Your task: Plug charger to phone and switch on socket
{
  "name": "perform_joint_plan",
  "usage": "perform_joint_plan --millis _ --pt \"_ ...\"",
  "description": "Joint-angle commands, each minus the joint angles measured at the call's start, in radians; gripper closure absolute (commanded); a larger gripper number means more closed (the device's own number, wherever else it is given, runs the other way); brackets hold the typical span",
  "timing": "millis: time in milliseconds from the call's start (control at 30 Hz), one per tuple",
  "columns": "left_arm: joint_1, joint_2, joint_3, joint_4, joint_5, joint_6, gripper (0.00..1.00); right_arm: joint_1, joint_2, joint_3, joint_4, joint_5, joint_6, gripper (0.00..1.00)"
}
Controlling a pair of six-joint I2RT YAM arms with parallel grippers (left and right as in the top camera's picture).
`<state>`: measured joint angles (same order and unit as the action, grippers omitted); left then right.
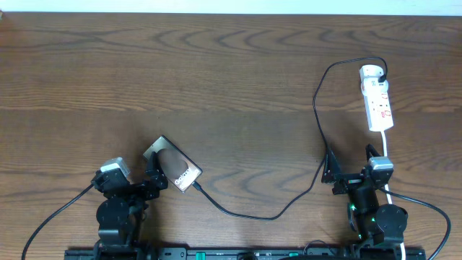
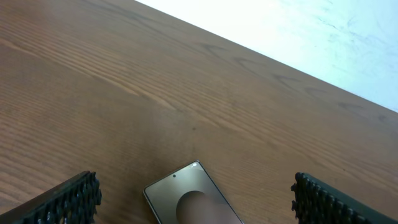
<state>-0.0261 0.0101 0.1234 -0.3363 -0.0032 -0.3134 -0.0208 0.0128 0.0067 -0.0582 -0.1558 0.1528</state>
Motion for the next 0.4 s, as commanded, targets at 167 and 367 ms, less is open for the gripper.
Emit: perform_joint_plan --millis 167,367 --pt "0.006 -0.006 -0.015 -0.026 -0.009 0.014 0.02 0.008 -0.007 -0.001 -0.006 0.011 0.004 0.01" --pt "0.006 -0.006 -0.015 -0.026 -0.009 0.013 0.03 0.008 -0.007 -0.001 -0.006 0.012 0.004 0.01"
